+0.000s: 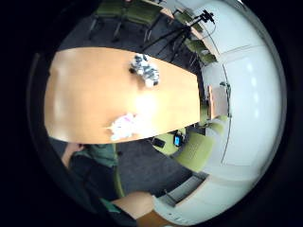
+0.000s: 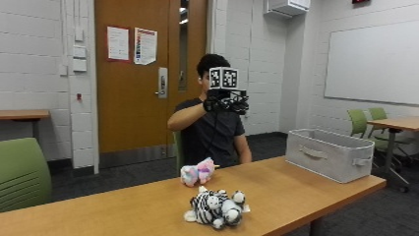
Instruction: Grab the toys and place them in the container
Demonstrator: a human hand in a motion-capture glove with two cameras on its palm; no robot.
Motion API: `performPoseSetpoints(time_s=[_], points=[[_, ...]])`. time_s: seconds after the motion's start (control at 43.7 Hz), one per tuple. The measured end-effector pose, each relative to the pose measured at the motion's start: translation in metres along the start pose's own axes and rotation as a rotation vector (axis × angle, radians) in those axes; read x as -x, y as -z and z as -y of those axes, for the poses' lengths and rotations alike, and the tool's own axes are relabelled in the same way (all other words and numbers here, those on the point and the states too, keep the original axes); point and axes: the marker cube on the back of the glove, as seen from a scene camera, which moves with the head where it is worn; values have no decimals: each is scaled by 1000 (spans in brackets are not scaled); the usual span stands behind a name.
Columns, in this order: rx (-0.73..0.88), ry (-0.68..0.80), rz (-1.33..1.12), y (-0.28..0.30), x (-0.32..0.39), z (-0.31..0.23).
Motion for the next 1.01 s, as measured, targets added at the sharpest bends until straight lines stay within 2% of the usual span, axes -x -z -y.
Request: performPoseSetpoints(time_s=[0.229,0.435,0.778,1.007], points=[[65,-47,20,-47,-64,-26],[121,-78,85,-122,-105,-47],[250,-68,101,-226,-116,-69],[254,-88,174,-263,-120,-90]])
